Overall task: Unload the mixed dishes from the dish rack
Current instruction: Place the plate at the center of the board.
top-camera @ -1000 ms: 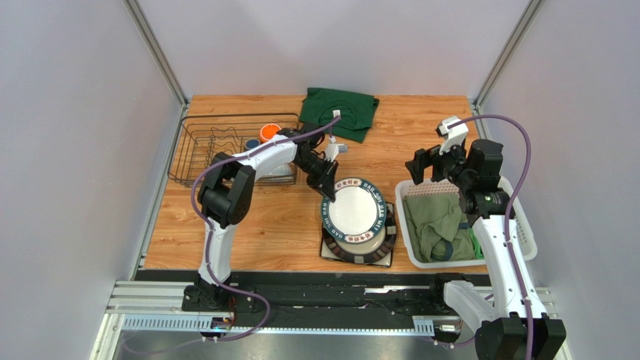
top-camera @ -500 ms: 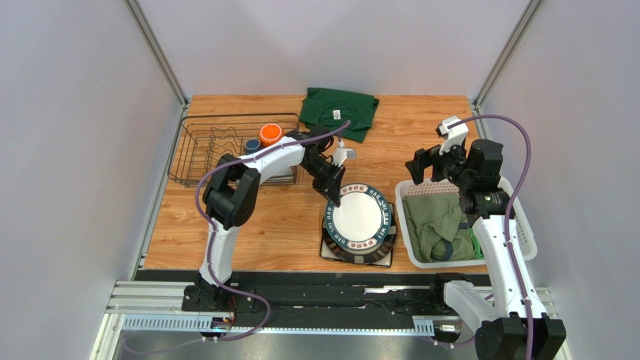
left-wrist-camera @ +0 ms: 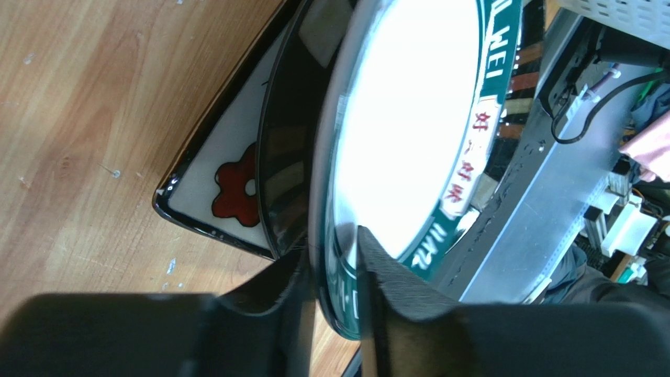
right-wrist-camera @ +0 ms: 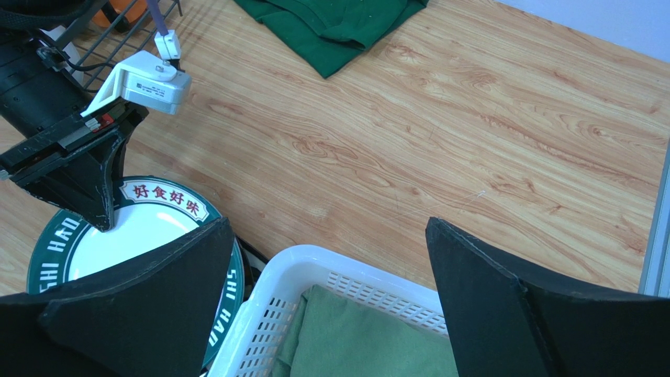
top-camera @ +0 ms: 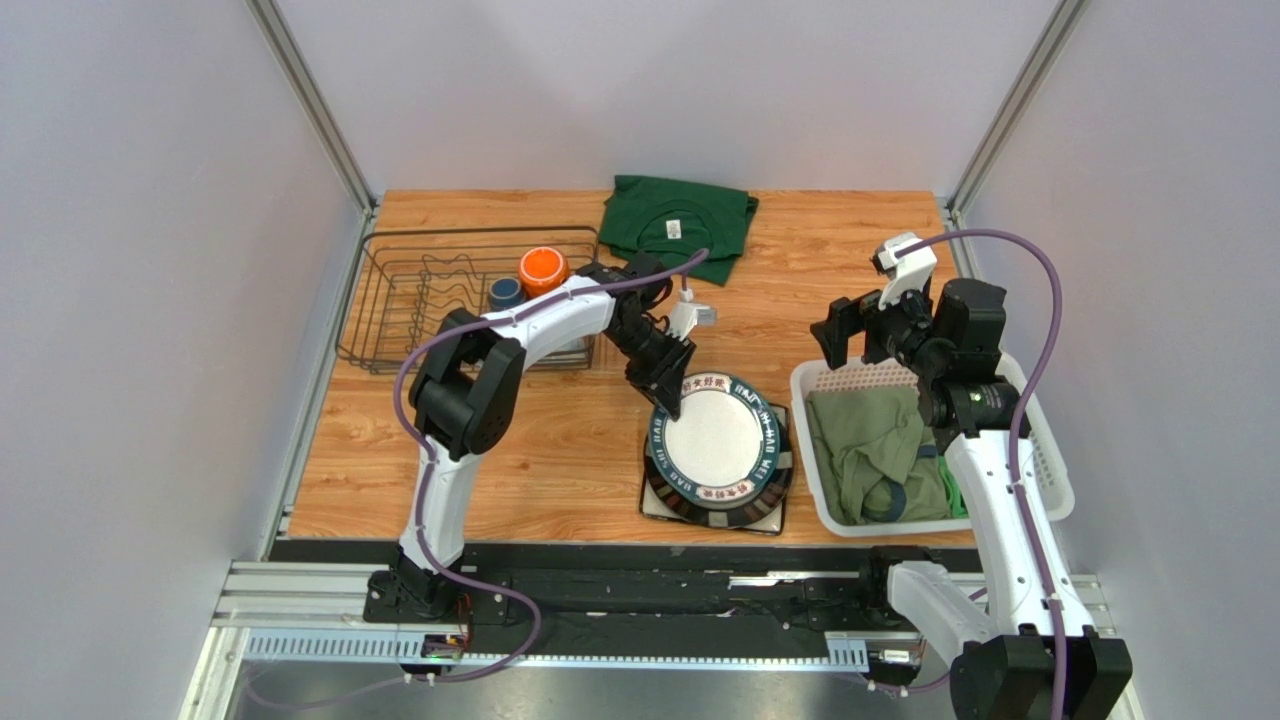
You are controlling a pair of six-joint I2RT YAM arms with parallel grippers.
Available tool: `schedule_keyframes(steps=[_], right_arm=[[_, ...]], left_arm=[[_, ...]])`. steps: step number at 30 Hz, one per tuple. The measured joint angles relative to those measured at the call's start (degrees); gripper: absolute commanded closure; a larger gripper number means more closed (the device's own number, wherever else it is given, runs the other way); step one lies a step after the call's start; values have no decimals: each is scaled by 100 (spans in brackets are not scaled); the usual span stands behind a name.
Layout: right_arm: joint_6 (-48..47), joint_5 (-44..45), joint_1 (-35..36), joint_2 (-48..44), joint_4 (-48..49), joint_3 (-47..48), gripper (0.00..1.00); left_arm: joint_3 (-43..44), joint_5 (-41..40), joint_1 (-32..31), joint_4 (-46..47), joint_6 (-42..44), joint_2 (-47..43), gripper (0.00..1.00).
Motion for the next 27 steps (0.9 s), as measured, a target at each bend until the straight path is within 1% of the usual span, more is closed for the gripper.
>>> schedule_keyframes(steps=[2,7,11,20,22,27], right_arm=[[-2,0,0,0,0,0,1],[-2,0,0,0,0,0,1],[-4,0,0,0,0,0,1],[-11,0,0,0,0,0,1],[-11,0,0,0,0,0,1],[-11,-2,0,0,0,0,1]], left_arm=[[0,-48,-7,-33,31,31,63],[2,-133,-13,-101,98,66,62],[11,-164,-20,-118,125,66,58],[20,-354,-170,-136,164,66,54],[31,-426,-232,-138,195,66,46],[39,-605,-376,-153,254,0,44]])
